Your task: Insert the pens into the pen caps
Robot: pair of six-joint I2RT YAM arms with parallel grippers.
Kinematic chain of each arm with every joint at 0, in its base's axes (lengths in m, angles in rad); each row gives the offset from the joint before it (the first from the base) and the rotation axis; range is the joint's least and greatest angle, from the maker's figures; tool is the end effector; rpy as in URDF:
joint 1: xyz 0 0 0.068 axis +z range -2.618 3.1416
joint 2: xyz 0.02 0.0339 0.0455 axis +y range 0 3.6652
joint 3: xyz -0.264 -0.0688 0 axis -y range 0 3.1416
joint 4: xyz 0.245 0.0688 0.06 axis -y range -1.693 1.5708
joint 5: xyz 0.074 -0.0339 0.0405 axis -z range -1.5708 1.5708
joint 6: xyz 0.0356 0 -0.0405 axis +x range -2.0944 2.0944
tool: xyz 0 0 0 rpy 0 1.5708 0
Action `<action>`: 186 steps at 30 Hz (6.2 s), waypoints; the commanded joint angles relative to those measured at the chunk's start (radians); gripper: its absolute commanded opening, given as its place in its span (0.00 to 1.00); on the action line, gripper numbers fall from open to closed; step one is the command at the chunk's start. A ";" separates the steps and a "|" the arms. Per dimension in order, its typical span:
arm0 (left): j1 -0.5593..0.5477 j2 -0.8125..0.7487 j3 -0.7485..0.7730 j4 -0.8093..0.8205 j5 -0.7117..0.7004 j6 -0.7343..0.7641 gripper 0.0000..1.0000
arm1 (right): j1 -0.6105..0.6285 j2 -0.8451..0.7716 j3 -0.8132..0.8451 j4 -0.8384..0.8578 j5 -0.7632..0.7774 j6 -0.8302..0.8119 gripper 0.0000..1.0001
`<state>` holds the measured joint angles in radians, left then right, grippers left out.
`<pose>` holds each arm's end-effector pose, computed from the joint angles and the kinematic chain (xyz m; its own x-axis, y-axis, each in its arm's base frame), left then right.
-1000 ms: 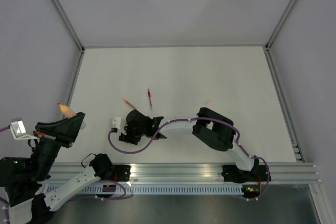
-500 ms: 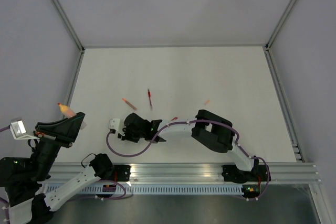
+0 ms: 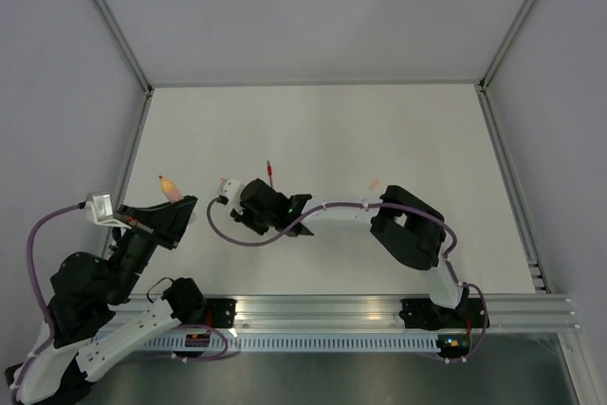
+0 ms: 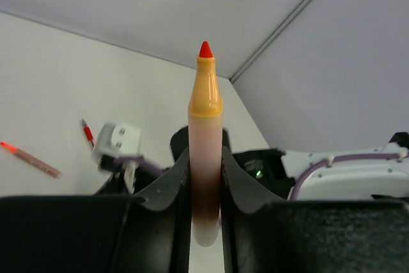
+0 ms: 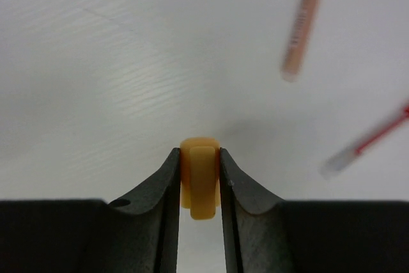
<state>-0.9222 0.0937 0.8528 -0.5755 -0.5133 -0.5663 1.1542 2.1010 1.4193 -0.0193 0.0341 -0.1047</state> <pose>0.0120 0.0131 0.3695 -0.1229 -0.6115 -0.7816 0.3989 0.6907 -0.6032 0.1894 0.4250 0.1628 -0.1652 -0.6313 -0.7577 -0.9257 0.3643 -0.1017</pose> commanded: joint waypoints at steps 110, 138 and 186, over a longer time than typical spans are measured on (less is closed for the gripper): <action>-0.001 0.182 -0.497 0.715 0.574 0.117 0.02 | 0.398 -0.716 -0.359 0.427 1.023 0.247 0.80; -0.001 0.305 -0.520 0.994 1.138 0.109 0.02 | 0.337 -1.096 -0.327 -0.013 0.279 0.296 0.66; -0.001 0.311 -0.515 1.086 1.130 0.040 0.02 | 0.329 -1.016 -0.513 0.208 0.205 0.416 0.00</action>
<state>-0.9268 0.4030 0.3244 0.3798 0.6422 -0.4713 1.4799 1.0569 0.9436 0.1883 0.2760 0.2787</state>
